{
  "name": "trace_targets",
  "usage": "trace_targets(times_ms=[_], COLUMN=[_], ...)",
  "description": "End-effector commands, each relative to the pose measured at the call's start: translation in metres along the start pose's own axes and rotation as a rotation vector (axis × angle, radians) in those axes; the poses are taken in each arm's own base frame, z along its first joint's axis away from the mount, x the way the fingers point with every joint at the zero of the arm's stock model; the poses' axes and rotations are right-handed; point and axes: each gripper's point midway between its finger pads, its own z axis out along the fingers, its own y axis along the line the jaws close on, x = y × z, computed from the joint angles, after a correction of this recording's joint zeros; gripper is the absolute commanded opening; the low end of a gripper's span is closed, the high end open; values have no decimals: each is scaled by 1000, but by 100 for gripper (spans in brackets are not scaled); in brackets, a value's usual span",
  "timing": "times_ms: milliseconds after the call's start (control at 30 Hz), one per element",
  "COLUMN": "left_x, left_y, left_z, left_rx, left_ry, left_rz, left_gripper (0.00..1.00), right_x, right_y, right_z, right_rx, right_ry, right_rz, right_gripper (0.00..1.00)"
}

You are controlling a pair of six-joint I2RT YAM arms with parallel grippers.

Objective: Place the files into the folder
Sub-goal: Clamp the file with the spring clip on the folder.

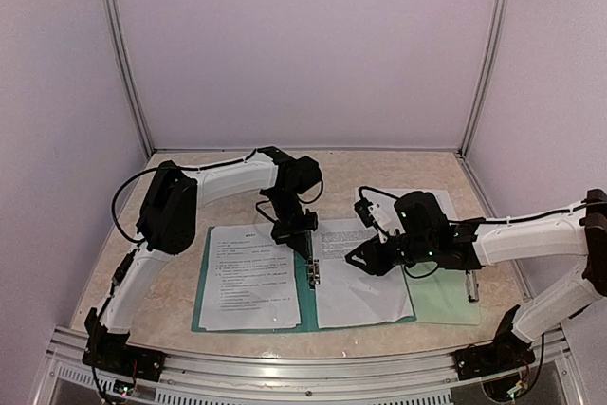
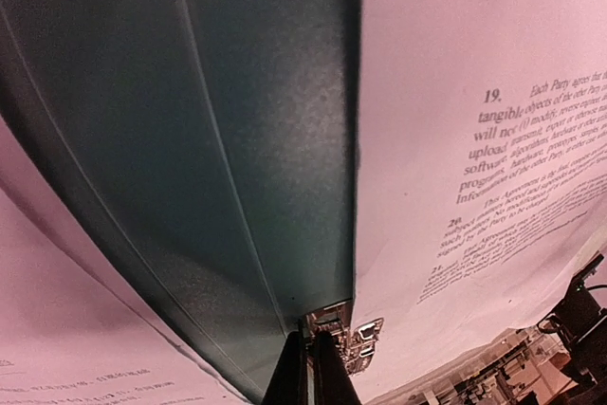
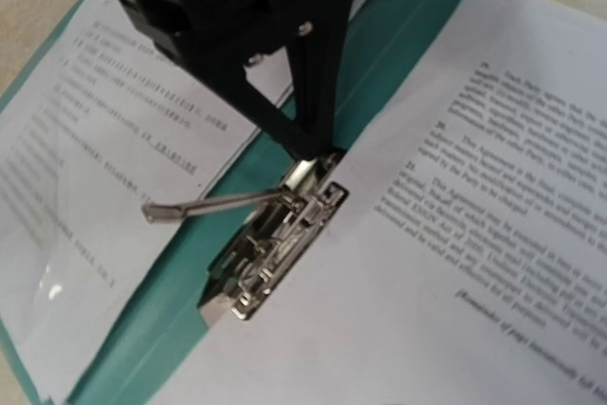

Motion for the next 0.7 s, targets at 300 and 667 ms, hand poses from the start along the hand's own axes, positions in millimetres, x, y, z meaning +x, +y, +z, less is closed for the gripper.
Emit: trace_targets(times_ms=[300,667], left_x=[-14,-23], left_y=[13,22], left_z=[-6,-7], left_rx=[-41,-29], left_ry=[-48,-45], left_rz=[53,56], left_gripper=[0,0], right_x=[-19,-32], right_y=[17,43], right_z=[14,39], right_rx=[-51,-65], right_ry=[51,85], right_rz=[-141,-399], right_gripper=[44,42])
